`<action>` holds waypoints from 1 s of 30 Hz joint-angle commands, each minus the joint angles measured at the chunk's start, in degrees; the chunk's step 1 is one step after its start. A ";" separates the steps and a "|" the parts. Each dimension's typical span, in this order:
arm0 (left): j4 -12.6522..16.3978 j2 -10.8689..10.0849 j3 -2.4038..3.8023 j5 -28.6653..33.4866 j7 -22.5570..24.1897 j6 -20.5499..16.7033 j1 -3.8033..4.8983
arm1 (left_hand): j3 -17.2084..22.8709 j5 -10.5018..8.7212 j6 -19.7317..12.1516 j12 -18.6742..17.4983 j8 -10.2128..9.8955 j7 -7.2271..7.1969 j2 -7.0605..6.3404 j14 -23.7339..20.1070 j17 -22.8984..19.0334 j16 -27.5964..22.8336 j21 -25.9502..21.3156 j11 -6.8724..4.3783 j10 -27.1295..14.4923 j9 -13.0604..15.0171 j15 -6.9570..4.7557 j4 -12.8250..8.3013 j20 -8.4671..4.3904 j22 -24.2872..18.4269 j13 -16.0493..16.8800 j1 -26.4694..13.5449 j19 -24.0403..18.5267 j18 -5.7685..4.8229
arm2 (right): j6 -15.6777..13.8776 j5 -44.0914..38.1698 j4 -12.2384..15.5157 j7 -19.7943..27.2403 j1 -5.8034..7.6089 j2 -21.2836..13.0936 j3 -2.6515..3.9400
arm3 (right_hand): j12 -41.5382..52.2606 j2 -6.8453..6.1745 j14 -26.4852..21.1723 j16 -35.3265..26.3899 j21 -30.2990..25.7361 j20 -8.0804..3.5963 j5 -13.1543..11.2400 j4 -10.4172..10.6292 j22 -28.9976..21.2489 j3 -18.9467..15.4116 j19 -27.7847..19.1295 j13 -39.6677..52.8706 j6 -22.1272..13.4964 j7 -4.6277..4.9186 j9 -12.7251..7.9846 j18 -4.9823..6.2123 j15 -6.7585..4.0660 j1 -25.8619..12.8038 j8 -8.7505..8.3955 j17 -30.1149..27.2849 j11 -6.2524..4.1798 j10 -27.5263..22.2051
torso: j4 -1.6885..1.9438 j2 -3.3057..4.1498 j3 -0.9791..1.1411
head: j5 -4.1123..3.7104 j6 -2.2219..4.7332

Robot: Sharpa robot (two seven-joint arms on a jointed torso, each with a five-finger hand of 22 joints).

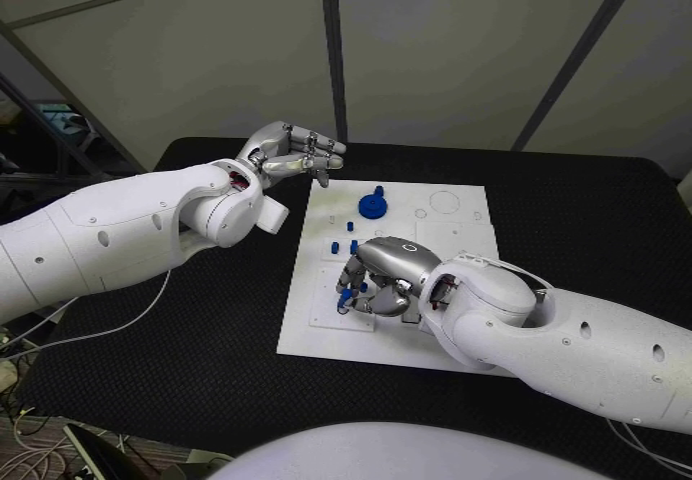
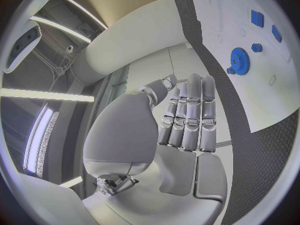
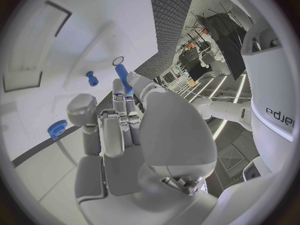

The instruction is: Assemble the parts on the task board

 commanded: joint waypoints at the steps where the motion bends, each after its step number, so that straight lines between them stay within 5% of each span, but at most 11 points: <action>1: 0.02 0.03 0.04 0.14 0.10 0.60 0.07 | -0.31 -0.09 0.31 0.39 0.06 0.08 0.61 -0.31 -0.06 -0.34 -0.27 -0.11 -0.22 0.00 0.07 -0.17 -0.09 -0.03 0.05 0.04 -0.42 -0.56 | 1.97 -0.77 0.05 0.43 0.05 0.14 -0.03 | -0.39 0.59 3.60 0.31 0.01 -0.01 0.39 0.22 -0.16 -0.08 -0.03 0.06 0.70 -0.38 0.64 -0.21 -0.36 0.14 0.14 2.16 -0.02 0.45 | 0.03 -0.02 0.01 | 0.07 -0.17; 23: 0.01 0.02 0.04 0.14 0.03 0.69 0.07 | -0.31 -0.09 0.31 0.39 0.06 0.08 0.61 -0.31 -0.06 -0.34 -0.27 -0.11 -0.22 0.00 0.07 -0.17 -0.09 -0.03 0.05 0.04 -0.42 -0.56 | 3.21 -2.41 -1.59 -0.35 0.02 1.11 -0.56 | -0.49 0.64 3.58 0.28 -0.05 0.00 0.47 0.19 -0.24 -0.06 -0.08 0.07 0.67 -0.36 0.64 -0.19 -0.35 0.19 0.10 2.09 -0.01 0.46 | 0.01 -0.02 -0.01 | 0.23 -0.38; 30: -0.01 0.07 0.04 0.14 0.00 0.75 0.07 | -0.35 -0.10 0.32 0.53 0.07 0.10 0.68 -0.31 -0.13 -0.35 -0.26 -0.10 -0.26 -0.01 0.07 -0.20 -0.10 0.01 0.04 0.05 -0.42 -0.57 | 3.69 -2.98 -1.93 -0.56 0.01 1.59 -1.23 | -0.51 0.65 3.59 0.30 -0.06 0.00 0.49 0.19 -0.26 -0.06 -0.09 0.07 0.65 -0.35 0.64 -0.19 -0.35 0.18 0.09 2.12 0.00 0.46 | 0.01 -0.03 -0.01 | 0.19 -0.39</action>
